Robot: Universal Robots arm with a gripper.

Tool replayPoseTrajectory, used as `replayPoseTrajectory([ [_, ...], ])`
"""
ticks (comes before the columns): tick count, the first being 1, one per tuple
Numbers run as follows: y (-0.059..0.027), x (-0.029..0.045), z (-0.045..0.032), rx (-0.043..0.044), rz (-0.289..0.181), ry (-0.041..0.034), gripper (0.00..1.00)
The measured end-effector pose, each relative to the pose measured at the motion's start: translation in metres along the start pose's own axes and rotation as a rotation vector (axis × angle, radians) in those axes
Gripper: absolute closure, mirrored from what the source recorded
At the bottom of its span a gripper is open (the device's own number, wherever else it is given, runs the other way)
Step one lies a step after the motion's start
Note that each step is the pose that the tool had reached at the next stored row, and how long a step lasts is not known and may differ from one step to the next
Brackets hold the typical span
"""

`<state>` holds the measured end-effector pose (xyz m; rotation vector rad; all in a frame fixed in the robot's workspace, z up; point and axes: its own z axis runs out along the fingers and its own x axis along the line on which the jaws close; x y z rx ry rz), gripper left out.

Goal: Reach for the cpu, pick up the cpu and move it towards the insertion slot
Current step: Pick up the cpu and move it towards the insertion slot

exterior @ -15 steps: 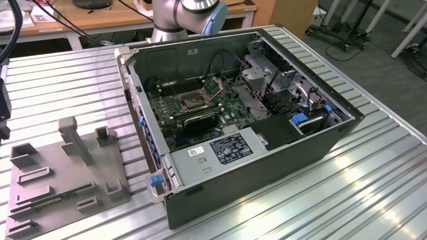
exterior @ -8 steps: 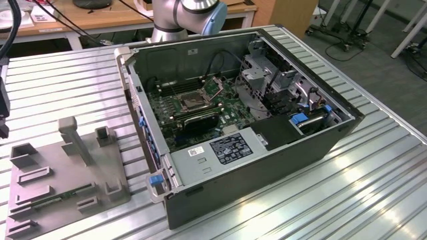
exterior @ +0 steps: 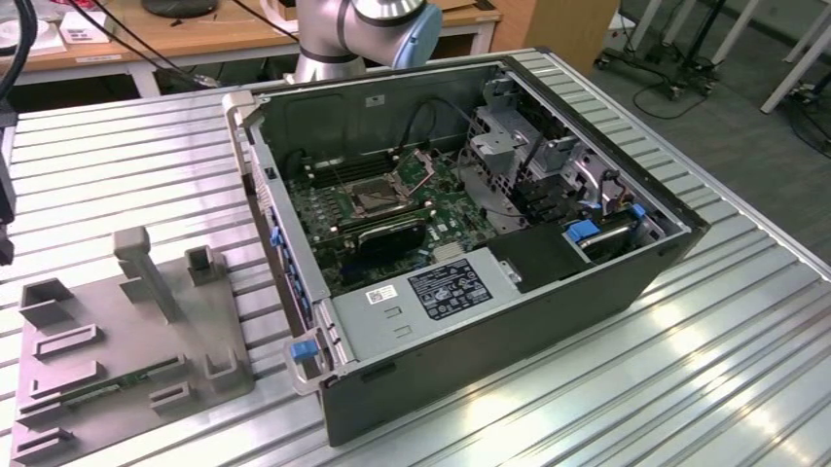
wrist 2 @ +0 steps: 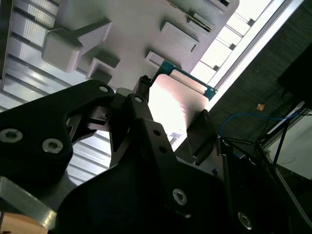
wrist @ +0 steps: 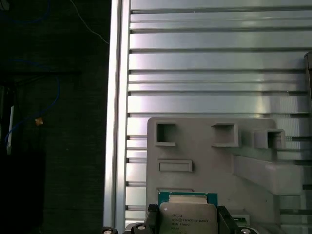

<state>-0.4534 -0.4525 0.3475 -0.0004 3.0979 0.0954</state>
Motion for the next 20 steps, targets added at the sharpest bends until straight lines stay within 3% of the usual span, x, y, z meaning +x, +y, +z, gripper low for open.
replayPoseTrajectory([
  [20, 0.0007, -0.0005, -0.0108, 0.0001, 0.000, -0.0020, 0.45],
])
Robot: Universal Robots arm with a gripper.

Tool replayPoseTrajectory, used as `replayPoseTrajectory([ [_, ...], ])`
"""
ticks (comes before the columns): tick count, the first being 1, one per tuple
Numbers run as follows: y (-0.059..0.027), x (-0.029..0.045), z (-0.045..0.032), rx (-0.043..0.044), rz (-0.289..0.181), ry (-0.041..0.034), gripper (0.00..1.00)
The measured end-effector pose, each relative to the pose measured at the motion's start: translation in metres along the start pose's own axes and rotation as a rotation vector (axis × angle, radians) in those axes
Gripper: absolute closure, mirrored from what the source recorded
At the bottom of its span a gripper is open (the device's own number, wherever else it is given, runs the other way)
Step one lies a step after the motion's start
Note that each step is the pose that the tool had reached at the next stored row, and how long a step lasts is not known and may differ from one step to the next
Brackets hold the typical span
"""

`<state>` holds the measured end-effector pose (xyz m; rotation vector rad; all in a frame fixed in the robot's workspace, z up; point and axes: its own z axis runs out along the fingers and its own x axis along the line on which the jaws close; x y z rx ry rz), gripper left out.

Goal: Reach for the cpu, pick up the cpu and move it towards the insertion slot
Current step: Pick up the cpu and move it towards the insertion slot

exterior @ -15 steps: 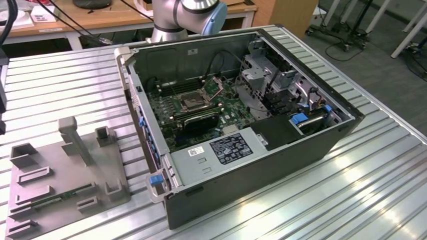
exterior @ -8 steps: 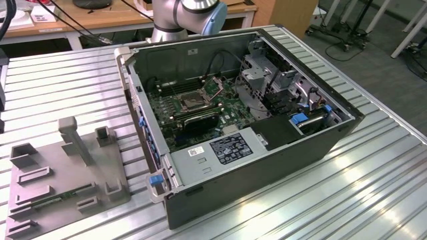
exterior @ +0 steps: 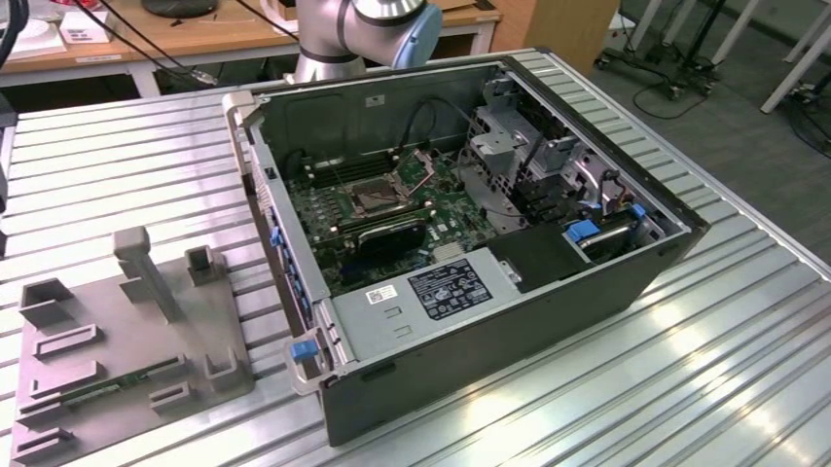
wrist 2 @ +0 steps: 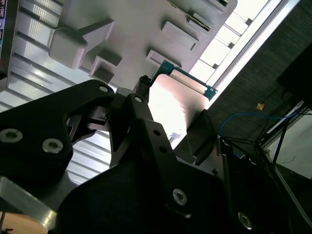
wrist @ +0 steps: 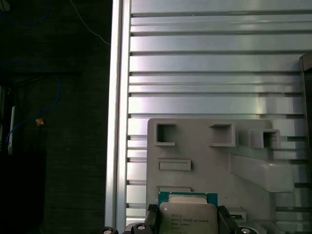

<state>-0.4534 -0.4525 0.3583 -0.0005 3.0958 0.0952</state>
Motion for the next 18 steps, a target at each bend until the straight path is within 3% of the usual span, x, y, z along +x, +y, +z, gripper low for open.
replayPoseTrajectory([
  [18, 0.0003, -0.0031, -0.0039, 0.0000, 0.000, 0.0000, 0.45],
])
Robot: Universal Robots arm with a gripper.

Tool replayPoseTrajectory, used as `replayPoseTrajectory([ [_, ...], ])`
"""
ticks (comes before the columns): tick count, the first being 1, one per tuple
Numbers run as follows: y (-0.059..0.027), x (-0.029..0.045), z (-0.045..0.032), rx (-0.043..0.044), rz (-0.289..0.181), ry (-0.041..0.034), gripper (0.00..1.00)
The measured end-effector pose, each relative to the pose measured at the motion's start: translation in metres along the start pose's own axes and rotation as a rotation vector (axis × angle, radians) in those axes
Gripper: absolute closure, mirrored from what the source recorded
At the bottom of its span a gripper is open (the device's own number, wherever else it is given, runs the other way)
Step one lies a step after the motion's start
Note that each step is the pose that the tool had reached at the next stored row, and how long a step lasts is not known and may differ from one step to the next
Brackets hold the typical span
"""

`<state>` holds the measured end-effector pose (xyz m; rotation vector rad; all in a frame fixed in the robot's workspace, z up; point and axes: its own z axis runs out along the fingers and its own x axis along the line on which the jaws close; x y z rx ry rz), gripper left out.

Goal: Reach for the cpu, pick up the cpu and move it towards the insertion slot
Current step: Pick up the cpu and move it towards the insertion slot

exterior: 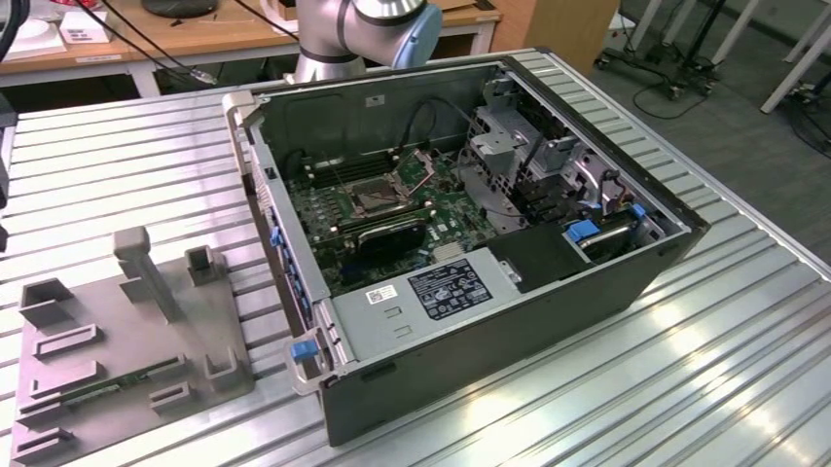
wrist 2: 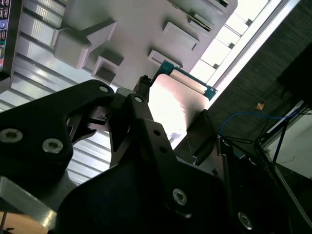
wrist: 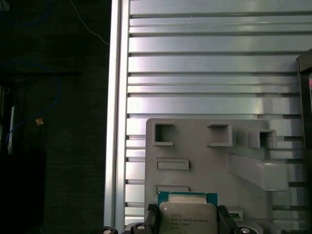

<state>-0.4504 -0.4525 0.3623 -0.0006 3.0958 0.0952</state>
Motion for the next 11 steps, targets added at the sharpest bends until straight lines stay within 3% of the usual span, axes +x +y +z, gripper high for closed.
replayPoseTrajectory([
  [11, 0.0000, -0.0006, 0.0001, 0.0000, 0.000, 0.0000, 0.45],
])
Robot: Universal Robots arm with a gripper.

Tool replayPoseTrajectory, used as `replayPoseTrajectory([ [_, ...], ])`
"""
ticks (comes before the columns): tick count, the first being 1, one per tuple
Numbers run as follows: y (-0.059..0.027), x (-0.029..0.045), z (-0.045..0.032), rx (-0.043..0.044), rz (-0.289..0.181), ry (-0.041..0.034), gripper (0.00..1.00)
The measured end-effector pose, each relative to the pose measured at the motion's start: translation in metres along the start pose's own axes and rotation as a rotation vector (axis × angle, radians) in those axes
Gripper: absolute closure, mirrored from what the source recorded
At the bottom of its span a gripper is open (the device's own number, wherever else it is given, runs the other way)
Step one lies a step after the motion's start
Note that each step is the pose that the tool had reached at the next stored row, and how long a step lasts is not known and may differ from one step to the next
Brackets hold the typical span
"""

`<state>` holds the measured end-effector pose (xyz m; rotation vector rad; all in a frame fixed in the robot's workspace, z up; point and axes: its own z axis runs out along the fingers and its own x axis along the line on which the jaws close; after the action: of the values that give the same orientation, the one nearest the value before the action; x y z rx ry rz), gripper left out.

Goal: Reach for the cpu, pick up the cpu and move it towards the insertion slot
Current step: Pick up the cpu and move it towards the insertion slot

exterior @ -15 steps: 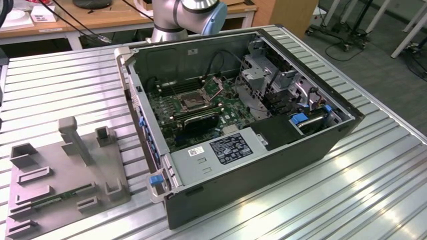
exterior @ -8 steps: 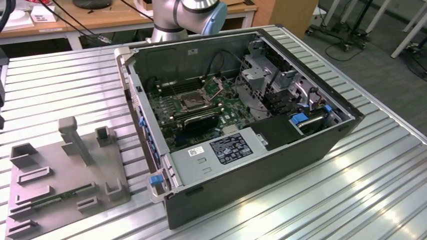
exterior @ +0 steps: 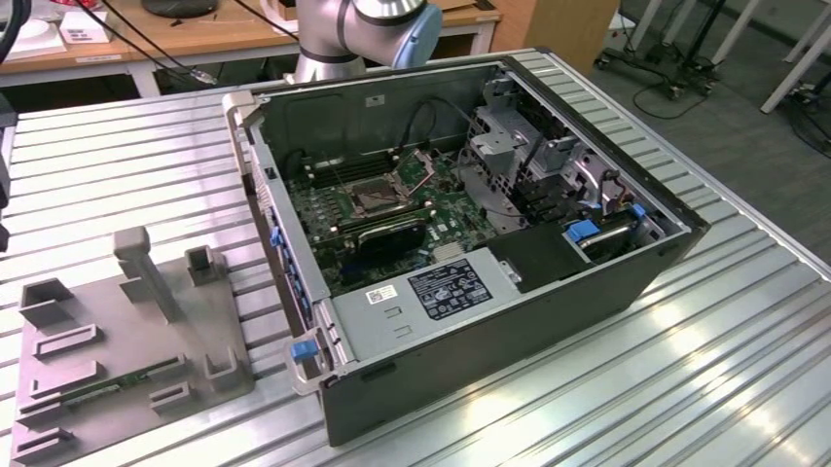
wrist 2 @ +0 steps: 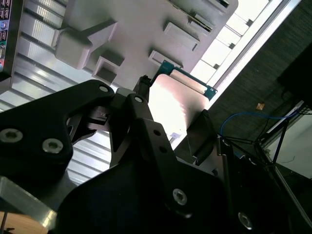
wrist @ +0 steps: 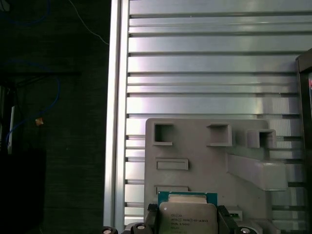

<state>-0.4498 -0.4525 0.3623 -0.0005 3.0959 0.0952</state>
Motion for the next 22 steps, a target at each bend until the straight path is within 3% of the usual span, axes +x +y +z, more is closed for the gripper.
replayPoseTrajectory([
  [4, 0.0000, -0.0001, 0.0000, 0.0001, 0.000, 0.0002, 0.45],
  [9, 0.0000, 0.0000, 0.0000, 0.0032, 0.001, 0.0160, 0.45],
  [17, 0.0000, -0.0001, -0.0009, 0.0033, 0.001, 0.0167, 0.45],
  [22, 0.0005, -0.0005, -0.0092, 0.0032, 0.001, 0.0166, 0.45],
])
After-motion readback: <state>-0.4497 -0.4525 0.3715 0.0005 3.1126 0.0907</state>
